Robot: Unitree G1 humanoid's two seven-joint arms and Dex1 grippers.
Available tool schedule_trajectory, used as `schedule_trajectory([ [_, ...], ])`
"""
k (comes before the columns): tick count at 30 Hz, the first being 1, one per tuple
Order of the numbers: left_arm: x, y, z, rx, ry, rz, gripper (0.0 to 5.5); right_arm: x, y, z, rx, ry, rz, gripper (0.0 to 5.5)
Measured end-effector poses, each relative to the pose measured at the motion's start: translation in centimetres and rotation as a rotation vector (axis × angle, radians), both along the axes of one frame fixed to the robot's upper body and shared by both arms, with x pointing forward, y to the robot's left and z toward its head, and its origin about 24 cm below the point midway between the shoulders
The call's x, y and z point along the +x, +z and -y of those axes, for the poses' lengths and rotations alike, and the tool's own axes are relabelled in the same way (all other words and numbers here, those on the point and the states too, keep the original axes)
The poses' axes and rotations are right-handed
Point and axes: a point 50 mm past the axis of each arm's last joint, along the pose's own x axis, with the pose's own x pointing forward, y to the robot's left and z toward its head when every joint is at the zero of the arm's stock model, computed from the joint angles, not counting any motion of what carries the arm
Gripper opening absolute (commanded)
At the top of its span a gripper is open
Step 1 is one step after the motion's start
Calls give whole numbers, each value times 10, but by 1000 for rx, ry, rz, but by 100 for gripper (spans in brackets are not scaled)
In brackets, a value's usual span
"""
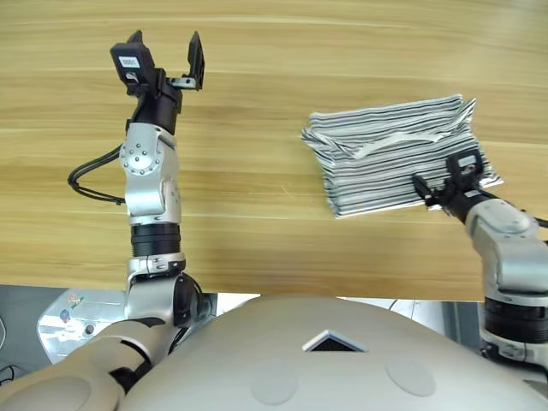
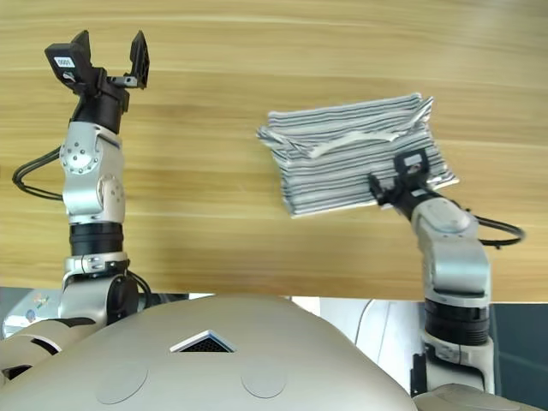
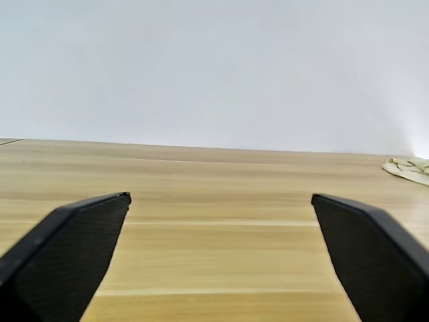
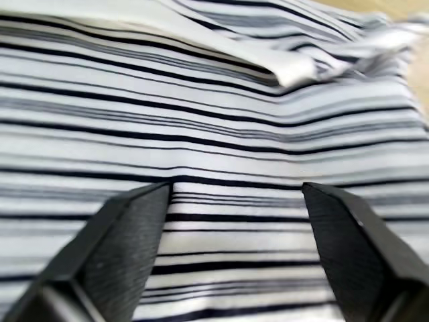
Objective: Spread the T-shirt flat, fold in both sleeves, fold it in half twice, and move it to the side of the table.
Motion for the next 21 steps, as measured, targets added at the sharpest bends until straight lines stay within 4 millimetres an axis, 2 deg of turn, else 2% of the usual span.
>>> schedule_trajectory([
  [2,0,-2,5,22,-35,-7,500,17,12,-6,18,52,108,361],
  [4,-1,-7,22,117,-158,-4,500,48,38,-36,85,198,352,361],
  [6,-3,-13,30,251,-275,16,500,54,53,-59,183,293,480,361],
  [9,0,-23,37,410,-414,20,500,58,61,-73,280,326,592,361],
  [11,7,-21,45,447,-482,45,500,69,56,-63,259,234,591,361],
  [13,9,-19,60,506,-608,76,500,74,42,-47,210,126,572,361],
  [15,-7,-26,89,566,-887,113,500,83,32,-28,191,-4,596,361],
  [18,-37,-35,121,481,-1202,150,500,100,34,-10,179,-121,663,361],
  [21,-49,-40,146,379,-1323,135,500,113,49,5,195,-210,760,361],
])
